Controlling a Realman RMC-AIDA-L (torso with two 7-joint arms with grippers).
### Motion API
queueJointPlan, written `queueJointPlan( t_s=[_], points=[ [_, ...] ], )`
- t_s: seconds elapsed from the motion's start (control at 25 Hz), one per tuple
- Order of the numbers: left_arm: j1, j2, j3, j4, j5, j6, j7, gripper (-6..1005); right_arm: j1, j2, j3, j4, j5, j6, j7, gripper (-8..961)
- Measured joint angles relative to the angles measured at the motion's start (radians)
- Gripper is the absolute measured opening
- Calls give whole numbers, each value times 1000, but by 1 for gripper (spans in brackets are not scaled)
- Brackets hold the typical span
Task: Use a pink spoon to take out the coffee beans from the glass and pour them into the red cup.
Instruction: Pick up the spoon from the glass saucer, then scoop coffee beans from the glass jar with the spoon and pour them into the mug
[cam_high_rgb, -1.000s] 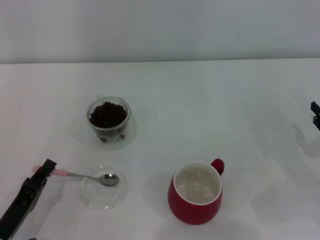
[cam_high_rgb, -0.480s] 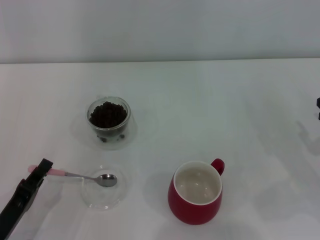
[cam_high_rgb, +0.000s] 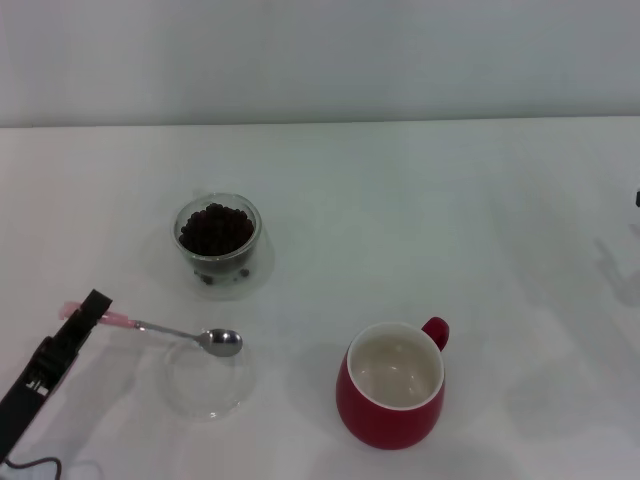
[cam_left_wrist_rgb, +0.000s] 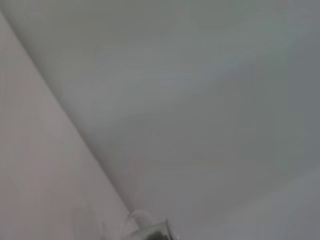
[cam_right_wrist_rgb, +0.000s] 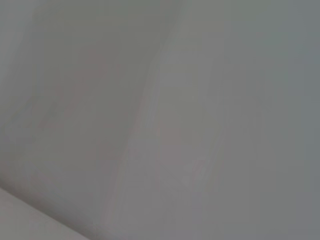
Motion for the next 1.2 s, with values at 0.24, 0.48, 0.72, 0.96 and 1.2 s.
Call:
queueJointPlan(
  t_s=[0.24, 0.48, 0.72, 0.96, 1.2],
  points=[
    [-34, 0, 0, 21, 20, -16, 0, 132, 2, 11, 21, 0, 0, -1, -13, 574],
    [-71, 0, 0, 46, 49, -16, -1, 132, -4, 21, 28, -10, 0, -5, -22, 573],
    [-96, 0, 0, 77, 74, -17, -10, 132, -2, 23, 28, -11, 0, -5, -21, 572],
    [-123, 1, -1, 110, 90, -29, -11, 132, 7, 26, 28, -12, 0, -5, -17, 571],
    [-126, 1, -4, 211, 84, -38, -73, 132, 12, 29, 28, -13, 0, -5, -14, 569]
  ],
)
